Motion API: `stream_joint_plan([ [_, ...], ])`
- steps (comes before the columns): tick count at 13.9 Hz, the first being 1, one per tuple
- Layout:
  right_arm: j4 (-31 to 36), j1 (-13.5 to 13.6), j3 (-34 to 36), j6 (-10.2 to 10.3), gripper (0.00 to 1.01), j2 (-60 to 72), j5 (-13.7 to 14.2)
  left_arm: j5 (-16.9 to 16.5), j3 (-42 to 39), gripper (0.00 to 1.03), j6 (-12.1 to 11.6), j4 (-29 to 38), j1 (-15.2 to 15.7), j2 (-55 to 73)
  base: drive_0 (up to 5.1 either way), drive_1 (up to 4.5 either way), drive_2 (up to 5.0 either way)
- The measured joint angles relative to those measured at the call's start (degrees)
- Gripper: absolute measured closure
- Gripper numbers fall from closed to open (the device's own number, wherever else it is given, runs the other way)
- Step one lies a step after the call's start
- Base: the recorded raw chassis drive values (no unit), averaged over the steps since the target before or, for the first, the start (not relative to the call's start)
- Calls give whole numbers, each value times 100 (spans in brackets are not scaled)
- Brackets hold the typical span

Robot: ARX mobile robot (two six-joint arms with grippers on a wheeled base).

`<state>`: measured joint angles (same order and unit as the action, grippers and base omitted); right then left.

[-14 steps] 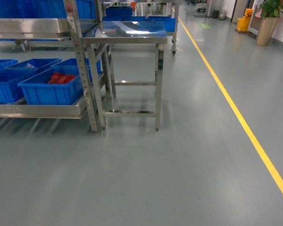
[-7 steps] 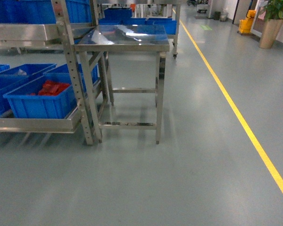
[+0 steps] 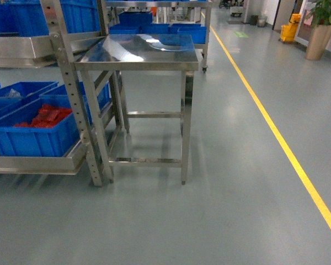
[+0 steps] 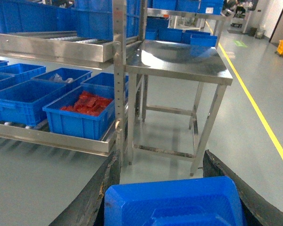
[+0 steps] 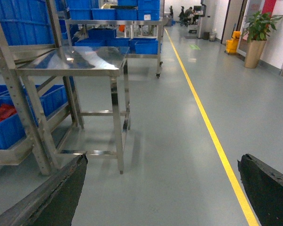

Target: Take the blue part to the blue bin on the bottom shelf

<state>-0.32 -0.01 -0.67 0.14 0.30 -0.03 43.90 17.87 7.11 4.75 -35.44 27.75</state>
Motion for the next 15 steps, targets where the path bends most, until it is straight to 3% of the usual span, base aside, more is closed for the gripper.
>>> stream_joint_plan([
  [15, 17, 0, 0, 0, 3, 0, 2, -2, 0, 60, 0, 0, 0, -2, -1, 417, -419],
])
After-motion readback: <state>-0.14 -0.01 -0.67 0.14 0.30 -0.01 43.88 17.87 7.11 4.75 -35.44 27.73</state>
